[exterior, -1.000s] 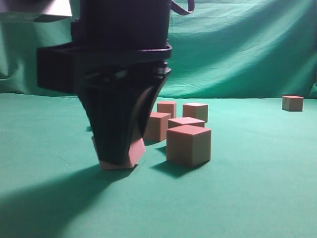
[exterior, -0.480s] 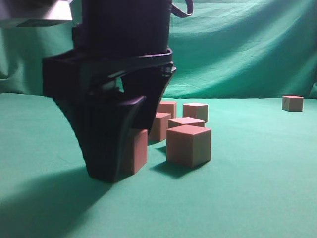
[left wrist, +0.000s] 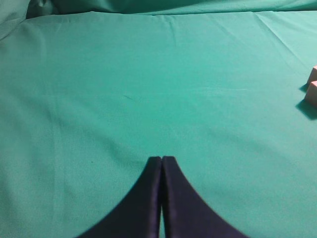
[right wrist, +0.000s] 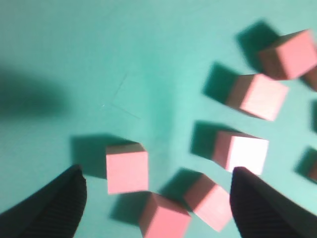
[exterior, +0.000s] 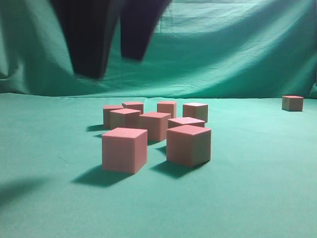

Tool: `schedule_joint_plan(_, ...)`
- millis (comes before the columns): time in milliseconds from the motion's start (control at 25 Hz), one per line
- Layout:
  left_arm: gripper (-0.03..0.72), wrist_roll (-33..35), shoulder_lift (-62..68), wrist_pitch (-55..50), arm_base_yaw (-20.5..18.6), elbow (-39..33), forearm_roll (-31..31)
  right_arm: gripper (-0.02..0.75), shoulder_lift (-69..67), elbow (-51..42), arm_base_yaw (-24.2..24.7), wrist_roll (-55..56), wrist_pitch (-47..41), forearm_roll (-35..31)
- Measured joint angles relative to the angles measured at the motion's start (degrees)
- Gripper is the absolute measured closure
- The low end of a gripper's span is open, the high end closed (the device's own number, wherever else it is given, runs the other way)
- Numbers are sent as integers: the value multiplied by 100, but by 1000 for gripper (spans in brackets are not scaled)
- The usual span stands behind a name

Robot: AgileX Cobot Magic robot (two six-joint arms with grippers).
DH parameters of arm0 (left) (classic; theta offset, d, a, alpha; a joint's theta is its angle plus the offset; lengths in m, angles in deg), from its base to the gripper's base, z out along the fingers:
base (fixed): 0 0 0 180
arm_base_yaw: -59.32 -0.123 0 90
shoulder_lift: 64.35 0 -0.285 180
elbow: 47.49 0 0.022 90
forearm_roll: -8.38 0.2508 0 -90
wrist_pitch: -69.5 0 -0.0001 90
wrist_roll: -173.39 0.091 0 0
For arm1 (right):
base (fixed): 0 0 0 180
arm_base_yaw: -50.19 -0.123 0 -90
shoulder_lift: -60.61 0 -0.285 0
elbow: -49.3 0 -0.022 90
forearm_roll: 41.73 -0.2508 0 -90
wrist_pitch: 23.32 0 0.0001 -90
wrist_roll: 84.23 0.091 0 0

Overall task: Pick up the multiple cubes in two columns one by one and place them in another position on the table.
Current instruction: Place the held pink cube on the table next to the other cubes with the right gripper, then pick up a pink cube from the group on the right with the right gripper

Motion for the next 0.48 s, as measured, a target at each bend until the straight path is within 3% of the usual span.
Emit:
schedule_joint_plan(160, 688, 0, 0, 0, 0, 0, 0, 192, 544, 548, 0, 187, -696, 127)
schedule_joint_plan(320, 688, 0, 0, 0, 0, 0, 0, 192, 1193, 642, 77, 876, -1093, 1091)
schedule_joint_plan(480, 688, 0, 0, 0, 0, 0, 0, 192, 1609, 650, 910, 1491, -1420, 1565)
